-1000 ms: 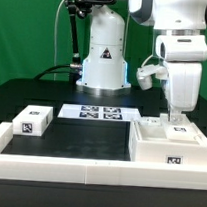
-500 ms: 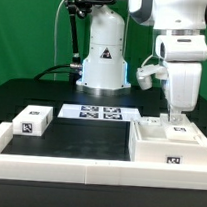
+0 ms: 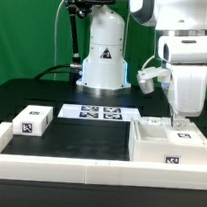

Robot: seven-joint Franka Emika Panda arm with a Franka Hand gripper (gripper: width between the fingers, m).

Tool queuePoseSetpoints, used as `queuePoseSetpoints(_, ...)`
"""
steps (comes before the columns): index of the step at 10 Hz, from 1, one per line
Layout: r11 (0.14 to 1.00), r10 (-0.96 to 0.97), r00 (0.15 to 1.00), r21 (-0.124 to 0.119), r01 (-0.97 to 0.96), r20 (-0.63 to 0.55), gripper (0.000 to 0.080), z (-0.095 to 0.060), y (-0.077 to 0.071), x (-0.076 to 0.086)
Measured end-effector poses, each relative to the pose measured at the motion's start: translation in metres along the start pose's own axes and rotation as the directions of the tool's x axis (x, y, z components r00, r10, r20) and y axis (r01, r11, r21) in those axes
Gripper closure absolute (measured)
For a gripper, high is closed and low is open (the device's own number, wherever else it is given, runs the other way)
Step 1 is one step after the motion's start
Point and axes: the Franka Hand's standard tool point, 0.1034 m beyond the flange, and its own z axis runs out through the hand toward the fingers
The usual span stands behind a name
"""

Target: Assemble cabinet

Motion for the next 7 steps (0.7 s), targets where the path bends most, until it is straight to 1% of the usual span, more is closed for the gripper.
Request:
queuePoseSetpoints(1,1.000,0.001,1.000,-0.004,-0.001,-0.001,0.0729,0.0000,0.0071,0.0000)
queuePoseSetpoints(3,1.000,0.005,1.000,0.005,-0.005,0.002,0.0729,-0.0002,0.0145,-0.0006)
queuePoseSetpoints(7,1.000,0.001,1.000,0.031,-0.002,0.012,0.0729,0.0005,0.0163,-0.0002)
